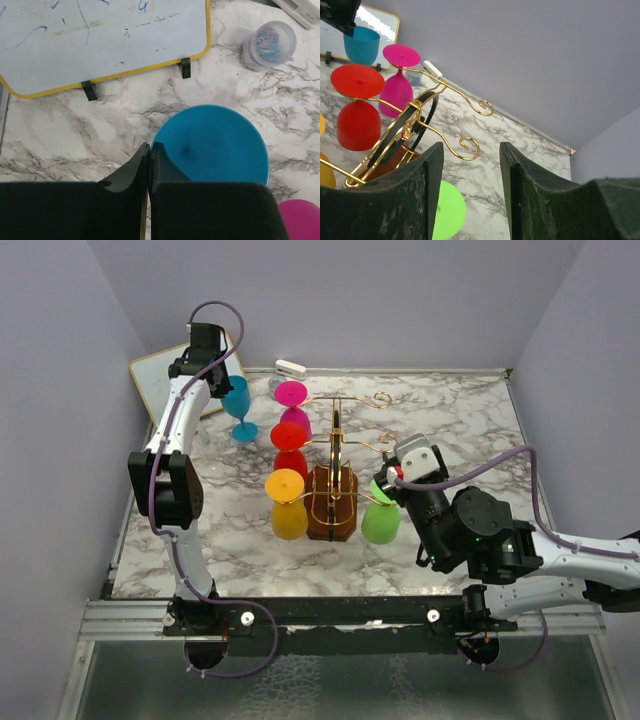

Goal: Take the wine glass off the wine glass rack

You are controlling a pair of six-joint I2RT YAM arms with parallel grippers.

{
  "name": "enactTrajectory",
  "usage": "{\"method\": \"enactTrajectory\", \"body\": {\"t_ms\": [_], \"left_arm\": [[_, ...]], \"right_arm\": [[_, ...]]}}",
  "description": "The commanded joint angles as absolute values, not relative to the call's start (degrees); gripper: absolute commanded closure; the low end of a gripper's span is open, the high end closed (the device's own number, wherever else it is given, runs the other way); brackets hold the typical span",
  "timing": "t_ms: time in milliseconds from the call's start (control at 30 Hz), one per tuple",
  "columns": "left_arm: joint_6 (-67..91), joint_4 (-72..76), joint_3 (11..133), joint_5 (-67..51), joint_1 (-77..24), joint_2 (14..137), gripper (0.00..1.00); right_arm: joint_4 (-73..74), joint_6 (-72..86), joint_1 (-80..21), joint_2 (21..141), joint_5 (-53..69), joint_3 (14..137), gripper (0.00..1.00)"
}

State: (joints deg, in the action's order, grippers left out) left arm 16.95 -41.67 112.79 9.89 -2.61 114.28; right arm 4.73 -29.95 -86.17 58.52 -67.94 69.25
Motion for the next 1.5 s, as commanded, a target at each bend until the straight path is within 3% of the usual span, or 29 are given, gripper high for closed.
{"method": "enactTrajectory", "body": {"t_ms": [0,267,433,667,867,1033,1300,1467], "left_arm": [[15.56,-39.53,112.19,14.83,-1.87,113.66,1.00],[15.73,-35.29,105.19,16.11,-1.85,111.88,1.00],[15.68,-34.61,103.64,16.35,-1.85,111.89,0.89],[16.23,-34.11,103.35,16.80,-1.69,108.40,0.58],[16.97,-34.86,103.36,17.01,-1.71,102.85,0.55],[18.67,-30.36,98.14,13.28,-1.67,91.37,0.55],[23.17,-4.71,65.07,-4.75,-1.76,57.02,0.50],[22.49,-6.38,56.09,-10.72,-1.93,46.09,0.50]], "right_arm": [[7.86,-25.92,-86.13,55.72,-68.99,68.96,0.52],[9.84,-24.05,-86.15,55.69,-68.54,68.85,0.52],[14.12,-20.53,-86.13,56.05,-68.04,69.97,0.51],[18.76,-16.58,-86.13,56.54,-66.78,71.33,0.49],[20.02,-14.79,-86.14,57.86,-65.29,71.91,0.48],[21.68,-12.65,-86.13,60.20,-63.14,73.09,0.46],[19.81,-12.88,-83.92,65.55,-58.99,74.68,0.44],[20.40,-12.19,-80.61,68.23,-55.93,76.78,0.44]]}}
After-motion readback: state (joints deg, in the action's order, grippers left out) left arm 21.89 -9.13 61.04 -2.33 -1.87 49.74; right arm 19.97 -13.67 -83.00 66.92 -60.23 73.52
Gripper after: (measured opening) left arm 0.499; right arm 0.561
